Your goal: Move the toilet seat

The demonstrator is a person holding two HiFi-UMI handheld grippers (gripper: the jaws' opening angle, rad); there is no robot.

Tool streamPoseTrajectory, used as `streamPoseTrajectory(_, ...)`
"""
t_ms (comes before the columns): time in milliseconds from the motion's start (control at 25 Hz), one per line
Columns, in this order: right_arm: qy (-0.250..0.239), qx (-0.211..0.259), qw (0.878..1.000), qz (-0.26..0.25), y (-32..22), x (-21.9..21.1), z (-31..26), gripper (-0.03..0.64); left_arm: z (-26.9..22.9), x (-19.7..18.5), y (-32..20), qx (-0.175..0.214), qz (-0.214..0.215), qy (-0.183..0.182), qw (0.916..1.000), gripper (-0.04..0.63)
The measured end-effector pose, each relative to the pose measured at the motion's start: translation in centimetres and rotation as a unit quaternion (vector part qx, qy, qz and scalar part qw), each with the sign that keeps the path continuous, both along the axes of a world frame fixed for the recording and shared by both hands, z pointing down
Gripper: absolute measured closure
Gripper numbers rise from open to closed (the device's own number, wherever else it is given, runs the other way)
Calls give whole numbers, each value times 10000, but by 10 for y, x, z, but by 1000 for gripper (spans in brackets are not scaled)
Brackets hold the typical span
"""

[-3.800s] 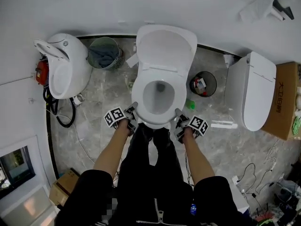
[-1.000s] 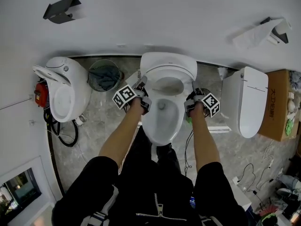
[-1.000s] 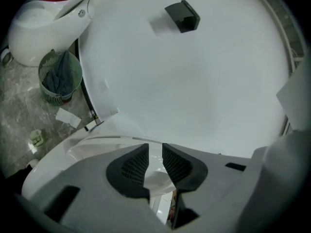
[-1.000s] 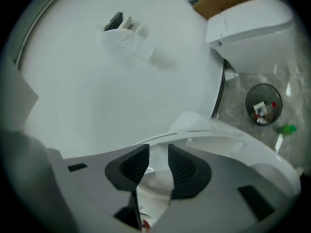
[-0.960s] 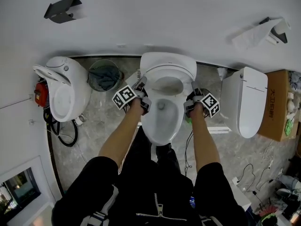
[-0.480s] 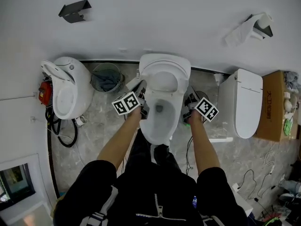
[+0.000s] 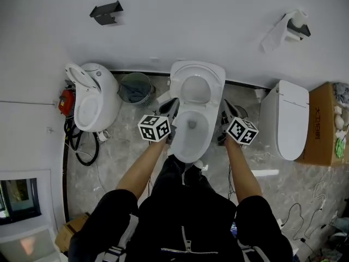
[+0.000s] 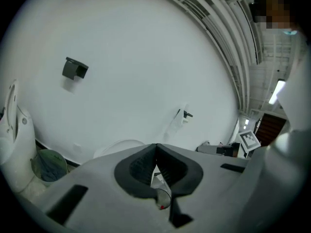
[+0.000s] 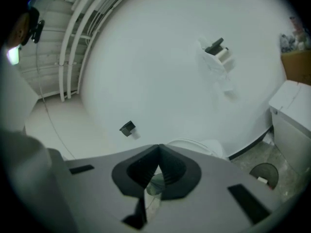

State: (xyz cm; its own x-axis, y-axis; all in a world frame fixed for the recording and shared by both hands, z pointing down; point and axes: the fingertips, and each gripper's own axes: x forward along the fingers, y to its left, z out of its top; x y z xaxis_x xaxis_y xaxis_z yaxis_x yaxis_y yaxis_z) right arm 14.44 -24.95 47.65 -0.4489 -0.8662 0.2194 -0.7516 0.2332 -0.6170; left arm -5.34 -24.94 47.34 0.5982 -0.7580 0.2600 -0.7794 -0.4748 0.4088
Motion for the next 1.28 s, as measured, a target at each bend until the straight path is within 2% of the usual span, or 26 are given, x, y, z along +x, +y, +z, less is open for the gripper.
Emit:
streamPoseTrajectory(240,988,643,9930,-78,35,-15,-46,614,-30,-4,32,521,241,-522,9970,592)
streamPoseTrajectory(400,1771,1203,9768,-77,61,-30,-79,615,-50,-15,50,926,348,-798,9919,592)
streamPoseTrajectory(520,2114,1461,9664,-97,78,-41,-97,615,-63,-23,63,1170,431,-1007,9871,592)
streamPoseTrajectory(680,2223,1567,9623,-42,94,-48,-106,615,-75,-31,74,1393,500,-1176,9820,592)
streamPoseTrajectory(920,2337,1597,9591,-18,113,-60,-104,615,-82,-36,88,1548,592,-1223,9786,592)
streamPoseTrajectory(1280,2346,1456,9611,-34,121,-75,-91,615,-75,-45,91,1519,657,-1190,9790,592)
